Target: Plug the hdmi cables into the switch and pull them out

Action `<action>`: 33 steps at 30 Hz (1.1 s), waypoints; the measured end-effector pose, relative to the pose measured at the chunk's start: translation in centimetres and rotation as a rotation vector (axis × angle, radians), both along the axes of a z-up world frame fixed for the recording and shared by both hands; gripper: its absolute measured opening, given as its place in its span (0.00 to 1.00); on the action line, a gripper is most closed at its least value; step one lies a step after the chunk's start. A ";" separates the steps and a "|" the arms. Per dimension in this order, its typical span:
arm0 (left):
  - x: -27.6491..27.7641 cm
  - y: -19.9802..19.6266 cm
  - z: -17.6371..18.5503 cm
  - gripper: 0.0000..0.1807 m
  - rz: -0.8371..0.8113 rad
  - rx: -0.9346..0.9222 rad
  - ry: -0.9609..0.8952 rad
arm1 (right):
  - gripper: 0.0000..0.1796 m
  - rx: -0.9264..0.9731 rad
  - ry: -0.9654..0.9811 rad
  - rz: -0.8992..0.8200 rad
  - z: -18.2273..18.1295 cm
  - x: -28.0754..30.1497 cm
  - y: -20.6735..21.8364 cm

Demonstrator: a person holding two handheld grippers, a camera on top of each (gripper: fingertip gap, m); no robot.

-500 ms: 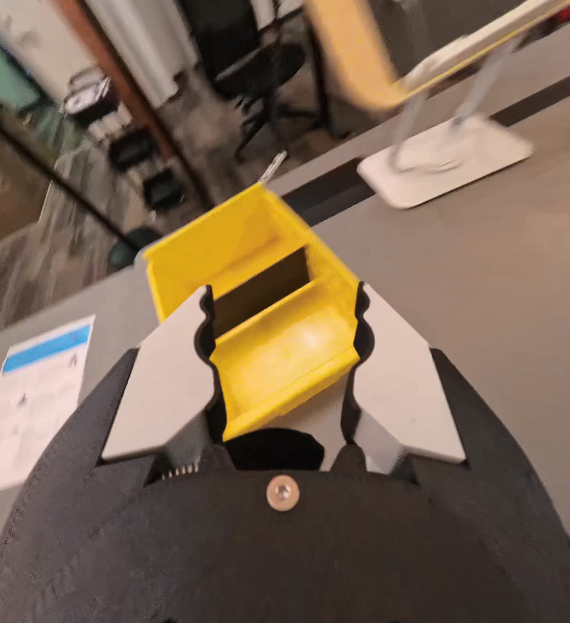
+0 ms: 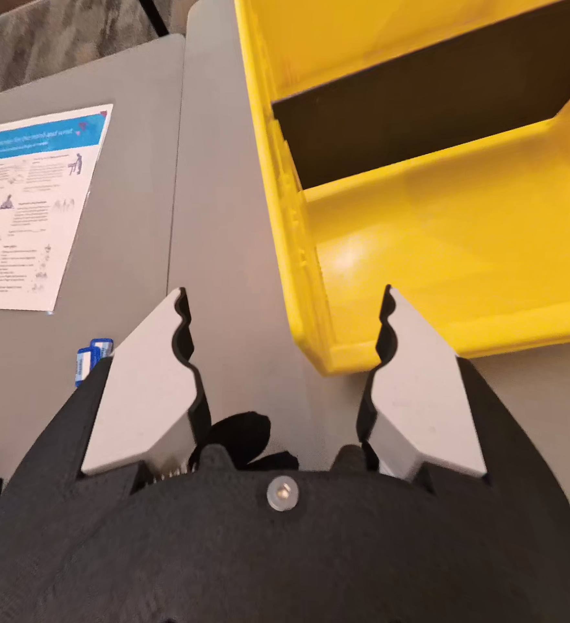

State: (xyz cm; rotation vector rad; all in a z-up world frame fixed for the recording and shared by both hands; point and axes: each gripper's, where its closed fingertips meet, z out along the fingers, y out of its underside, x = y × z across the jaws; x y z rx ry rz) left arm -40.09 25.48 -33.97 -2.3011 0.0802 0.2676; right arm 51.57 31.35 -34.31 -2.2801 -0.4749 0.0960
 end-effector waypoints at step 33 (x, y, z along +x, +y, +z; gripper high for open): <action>1.2 -2.1 10.1 0.01 -0.153 0.348 -0.040 | 0.14 -0.003 0.097 0.161 0.2 -16.7 -7.7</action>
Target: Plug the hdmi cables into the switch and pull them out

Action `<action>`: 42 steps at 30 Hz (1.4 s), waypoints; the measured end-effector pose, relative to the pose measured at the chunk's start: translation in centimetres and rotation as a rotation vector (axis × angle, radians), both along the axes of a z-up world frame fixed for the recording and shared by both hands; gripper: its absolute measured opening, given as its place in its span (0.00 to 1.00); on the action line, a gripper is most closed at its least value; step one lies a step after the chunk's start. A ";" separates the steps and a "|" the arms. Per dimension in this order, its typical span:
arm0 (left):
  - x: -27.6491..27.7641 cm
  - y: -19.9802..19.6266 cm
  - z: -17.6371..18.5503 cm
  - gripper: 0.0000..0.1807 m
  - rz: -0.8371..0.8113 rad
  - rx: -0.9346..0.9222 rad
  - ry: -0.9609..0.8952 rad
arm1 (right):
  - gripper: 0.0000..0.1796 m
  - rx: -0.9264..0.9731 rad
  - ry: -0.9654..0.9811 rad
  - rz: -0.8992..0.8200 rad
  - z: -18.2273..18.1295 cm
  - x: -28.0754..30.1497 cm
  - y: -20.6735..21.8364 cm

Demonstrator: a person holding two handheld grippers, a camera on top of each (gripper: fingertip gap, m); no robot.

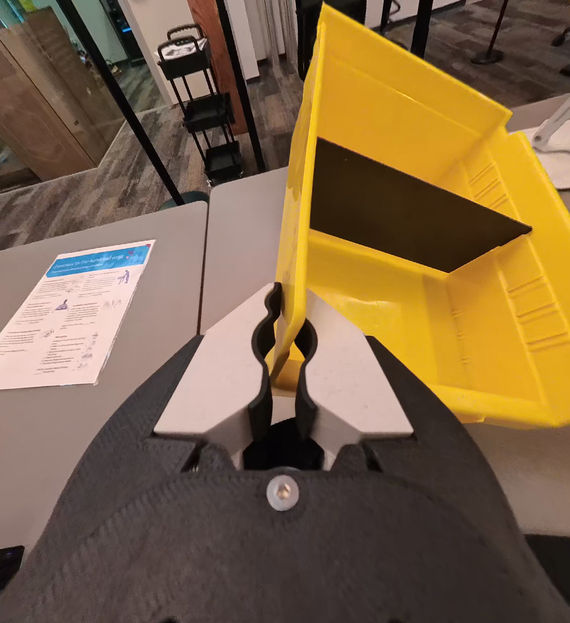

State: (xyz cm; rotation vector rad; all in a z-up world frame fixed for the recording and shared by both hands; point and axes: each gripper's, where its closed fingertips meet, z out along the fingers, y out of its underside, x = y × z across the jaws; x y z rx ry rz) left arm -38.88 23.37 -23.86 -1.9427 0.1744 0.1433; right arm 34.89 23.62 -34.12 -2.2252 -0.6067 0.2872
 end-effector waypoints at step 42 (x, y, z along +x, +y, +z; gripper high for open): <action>-7.1 -9.6 16.1 0.01 0.112 0.479 -0.215 | 0.59 -0.041 0.364 0.394 0.6 -52.1 0.9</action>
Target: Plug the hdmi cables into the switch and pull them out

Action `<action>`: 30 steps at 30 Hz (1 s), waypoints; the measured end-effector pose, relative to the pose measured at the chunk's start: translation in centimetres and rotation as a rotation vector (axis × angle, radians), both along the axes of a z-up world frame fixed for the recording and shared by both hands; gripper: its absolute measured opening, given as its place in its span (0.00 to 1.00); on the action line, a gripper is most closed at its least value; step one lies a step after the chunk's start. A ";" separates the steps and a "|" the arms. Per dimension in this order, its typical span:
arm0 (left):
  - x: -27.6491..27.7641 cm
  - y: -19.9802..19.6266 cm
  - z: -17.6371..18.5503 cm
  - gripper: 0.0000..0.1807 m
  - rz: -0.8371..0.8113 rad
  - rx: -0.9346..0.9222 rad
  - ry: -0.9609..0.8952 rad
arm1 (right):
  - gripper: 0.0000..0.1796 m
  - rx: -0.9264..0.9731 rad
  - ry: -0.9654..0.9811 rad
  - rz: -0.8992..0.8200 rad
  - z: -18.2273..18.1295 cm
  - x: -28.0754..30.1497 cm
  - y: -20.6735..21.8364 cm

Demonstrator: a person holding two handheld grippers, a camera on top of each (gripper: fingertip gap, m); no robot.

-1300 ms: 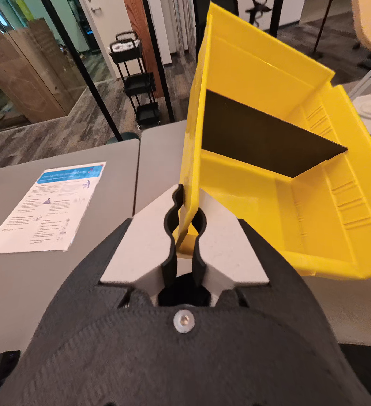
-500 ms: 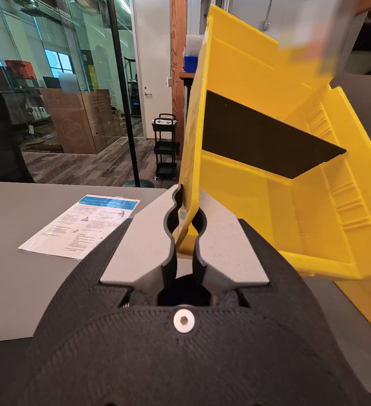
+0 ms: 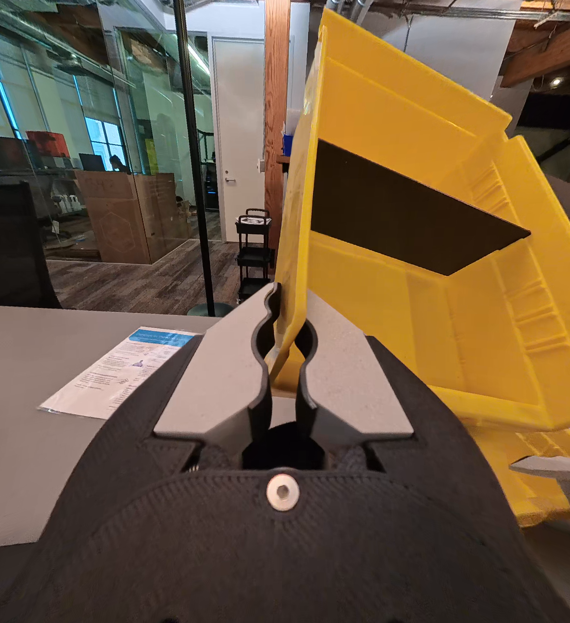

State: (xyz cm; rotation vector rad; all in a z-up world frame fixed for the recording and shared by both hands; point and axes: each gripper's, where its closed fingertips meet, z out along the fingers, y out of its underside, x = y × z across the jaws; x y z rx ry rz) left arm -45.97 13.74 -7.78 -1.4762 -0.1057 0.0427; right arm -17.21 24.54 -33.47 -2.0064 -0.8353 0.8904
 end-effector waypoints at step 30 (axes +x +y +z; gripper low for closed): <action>43.3 10.8 -2.0 0.02 -0.680 -0.102 0.075 | 0.71 0.601 0.631 -0.291 27.0 35.0 -8.4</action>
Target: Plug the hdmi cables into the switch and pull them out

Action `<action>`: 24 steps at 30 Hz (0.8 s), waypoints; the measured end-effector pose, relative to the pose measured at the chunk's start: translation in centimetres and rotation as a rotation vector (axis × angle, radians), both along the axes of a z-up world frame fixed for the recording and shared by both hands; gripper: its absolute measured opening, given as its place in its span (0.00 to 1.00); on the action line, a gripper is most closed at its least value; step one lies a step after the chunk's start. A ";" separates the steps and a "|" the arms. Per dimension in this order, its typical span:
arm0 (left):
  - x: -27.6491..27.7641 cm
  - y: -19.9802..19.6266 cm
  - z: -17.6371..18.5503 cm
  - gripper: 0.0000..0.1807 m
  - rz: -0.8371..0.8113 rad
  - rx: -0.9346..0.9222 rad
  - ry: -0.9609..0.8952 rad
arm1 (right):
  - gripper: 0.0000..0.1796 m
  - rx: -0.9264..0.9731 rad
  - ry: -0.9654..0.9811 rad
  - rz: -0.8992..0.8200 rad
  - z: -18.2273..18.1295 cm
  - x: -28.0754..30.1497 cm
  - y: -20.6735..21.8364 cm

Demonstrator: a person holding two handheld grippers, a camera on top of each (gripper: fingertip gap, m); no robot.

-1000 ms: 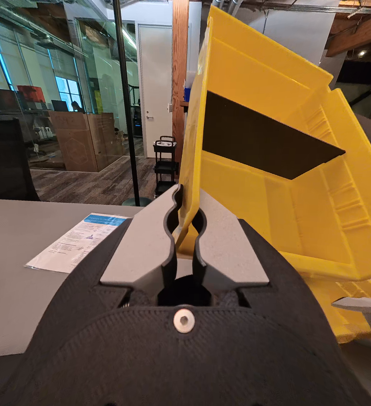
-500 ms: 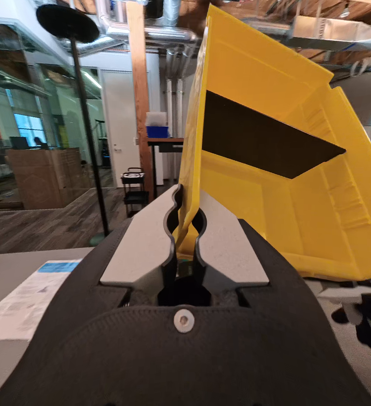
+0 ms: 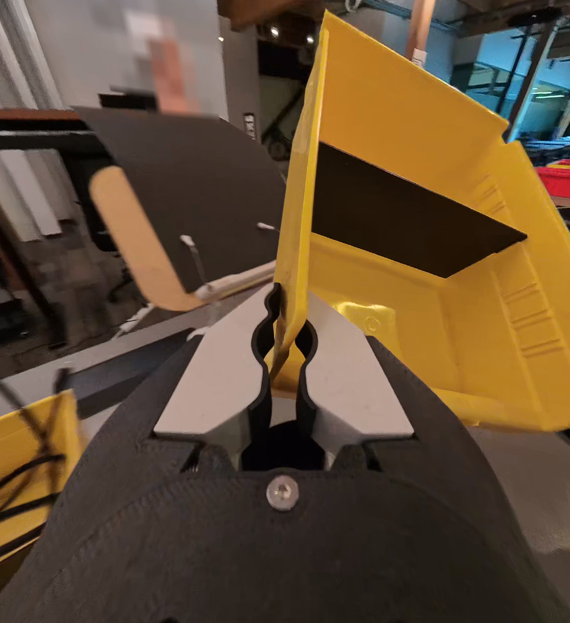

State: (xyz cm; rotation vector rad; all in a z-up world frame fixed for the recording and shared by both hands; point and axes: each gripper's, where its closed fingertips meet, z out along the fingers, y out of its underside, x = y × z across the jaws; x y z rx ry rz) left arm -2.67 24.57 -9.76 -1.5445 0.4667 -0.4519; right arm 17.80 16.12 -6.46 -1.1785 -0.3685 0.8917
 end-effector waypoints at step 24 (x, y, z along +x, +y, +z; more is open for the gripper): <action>29.4 4.5 -20.9 0.10 -0.223 -0.460 -0.060 | 0.58 -0.460 -0.375 -0.440 -17.0 21.7 11.2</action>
